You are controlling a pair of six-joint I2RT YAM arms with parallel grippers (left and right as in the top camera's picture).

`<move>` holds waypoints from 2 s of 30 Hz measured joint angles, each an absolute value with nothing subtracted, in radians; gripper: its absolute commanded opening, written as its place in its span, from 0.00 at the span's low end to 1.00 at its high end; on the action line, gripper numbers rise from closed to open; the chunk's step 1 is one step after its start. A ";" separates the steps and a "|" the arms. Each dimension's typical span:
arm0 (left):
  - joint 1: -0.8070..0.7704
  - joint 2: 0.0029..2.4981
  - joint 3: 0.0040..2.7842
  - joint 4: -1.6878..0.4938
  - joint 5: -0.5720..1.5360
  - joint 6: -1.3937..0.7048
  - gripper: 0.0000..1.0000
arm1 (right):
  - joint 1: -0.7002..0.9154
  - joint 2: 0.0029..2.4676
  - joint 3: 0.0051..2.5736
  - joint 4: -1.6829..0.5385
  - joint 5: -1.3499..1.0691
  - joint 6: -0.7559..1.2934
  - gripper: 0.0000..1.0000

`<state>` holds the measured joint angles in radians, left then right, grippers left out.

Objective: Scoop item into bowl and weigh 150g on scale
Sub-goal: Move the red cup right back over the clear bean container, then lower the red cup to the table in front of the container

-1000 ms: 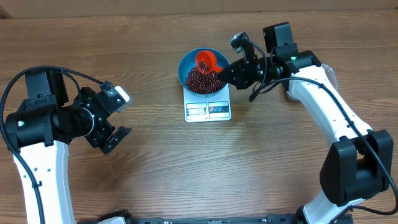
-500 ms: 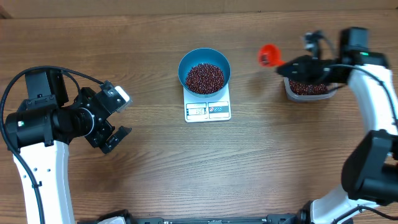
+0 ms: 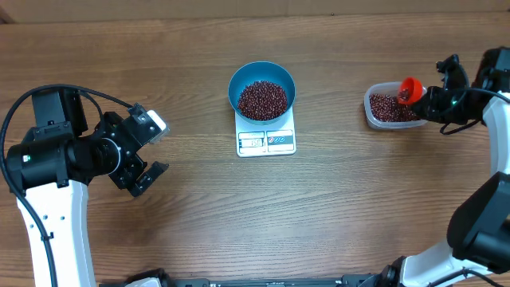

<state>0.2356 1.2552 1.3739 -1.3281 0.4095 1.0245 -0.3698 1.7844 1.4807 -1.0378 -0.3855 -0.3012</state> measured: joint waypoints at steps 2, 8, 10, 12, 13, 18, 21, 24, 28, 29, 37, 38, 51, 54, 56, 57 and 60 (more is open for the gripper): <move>0.236 1.255 1.374 -1.328 0.410 1.024 1.00 | -0.352 1.763 1.481 -1.040 -0.334 -0.301 0.04; 0.236 1.255 1.374 -1.328 0.410 1.024 1.00 | -0.282 1.698 1.481 -1.039 -0.153 -0.301 0.04; 0.236 1.255 1.374 -1.328 0.409 1.024 1.00 | -0.252 1.693 1.481 -1.040 -0.091 -0.300 0.04; 0.236 1.255 1.374 -1.328 0.409 1.024 1.00 | -0.213 1.693 1.481 -1.040 -0.031 -0.301 0.04; 0.236 1.255 1.374 -1.328 0.410 1.024 1.00 | -0.191 1.693 1.481 -1.040 0.004 -0.302 0.04; 0.236 1.255 1.374 -1.328 0.409 1.024 1.00 | -0.090 1.693 1.481 -1.042 0.208 -0.287 0.04; 0.236 1.255 1.374 -1.328 0.410 1.024 1.00 | -0.057 1.693 1.481 -1.049 0.297 -0.276 0.04; 0.236 1.255 1.374 -1.328 0.410 1.024 1.00 | -0.028 1.693 1.481 -1.061 0.368 -0.258 0.03; 0.236 1.255 1.374 -1.328 0.410 1.024 1.00 | 0.003 1.687 1.481 -1.064 0.404 -0.179 0.04; 0.236 1.255 1.374 -1.328 0.410 1.024 1.00 | 0.007 1.682 1.481 -1.065 0.403 -0.164 0.03; 0.236 1.255 1.374 -1.328 0.410 1.024 1.00 | 0.000 1.441 1.481 -1.088 0.135 -0.097 0.04; 0.236 1.255 1.374 -1.328 0.409 1.024 1.00 | -0.008 1.401 1.481 -1.099 0.089 -0.095 0.04; 0.236 1.255 1.374 -1.329 0.409 1.024 1.00 | -0.306 1.213 1.427 -1.352 -0.435 -0.109 0.04; 0.236 1.255 1.374 -1.328 0.408 1.024 1.00 | -0.343 1.214 1.285 -1.312 -0.598 -0.152 0.04; 0.236 1.255 1.374 -1.328 0.407 1.024 1.00 | -0.348 1.220 1.196 -1.274 -0.674 -0.167 0.04; 0.236 1.255 1.374 -1.329 0.407 1.024 1.00 | -0.349 1.221 1.131 -1.226 -0.723 -0.174 0.04; 0.236 1.255 1.374 -1.329 0.407 1.024 1.00 | -0.349 1.222 0.986 -1.107 -0.812 -0.186 0.04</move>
<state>0.2356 1.2552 1.3739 -1.3289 0.4072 1.0245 -0.3492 1.2224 0.9855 -1.1072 -0.8124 -0.1860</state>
